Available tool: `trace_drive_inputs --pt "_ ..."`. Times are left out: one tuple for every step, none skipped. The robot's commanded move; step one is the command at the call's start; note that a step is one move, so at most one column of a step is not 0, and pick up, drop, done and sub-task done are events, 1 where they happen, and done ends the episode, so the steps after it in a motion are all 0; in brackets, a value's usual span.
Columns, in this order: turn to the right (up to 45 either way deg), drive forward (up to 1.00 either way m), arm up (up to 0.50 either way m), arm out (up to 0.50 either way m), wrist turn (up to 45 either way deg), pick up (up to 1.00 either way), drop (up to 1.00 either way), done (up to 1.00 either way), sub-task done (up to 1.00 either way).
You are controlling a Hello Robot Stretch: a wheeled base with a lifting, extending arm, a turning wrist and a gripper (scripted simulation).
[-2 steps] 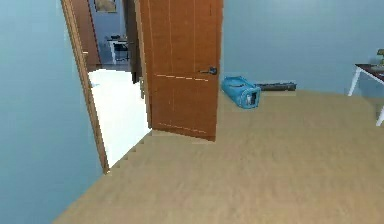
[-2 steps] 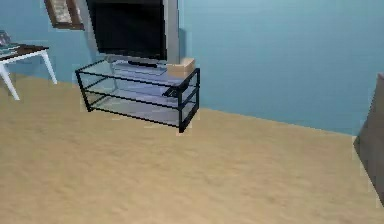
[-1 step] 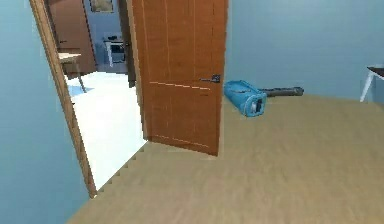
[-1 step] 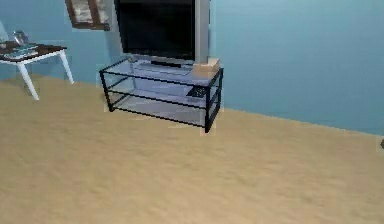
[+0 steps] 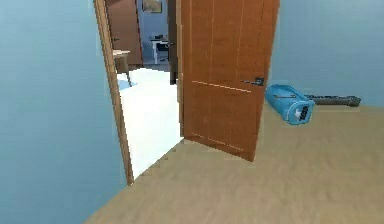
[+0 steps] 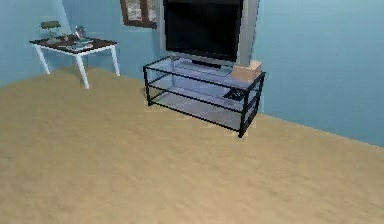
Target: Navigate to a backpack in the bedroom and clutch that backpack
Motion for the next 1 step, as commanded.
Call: trace_drive_inputs --pt "-3.0 0.00 0.00 0.00 0.0 0.00 0.00 0.00 0.00"
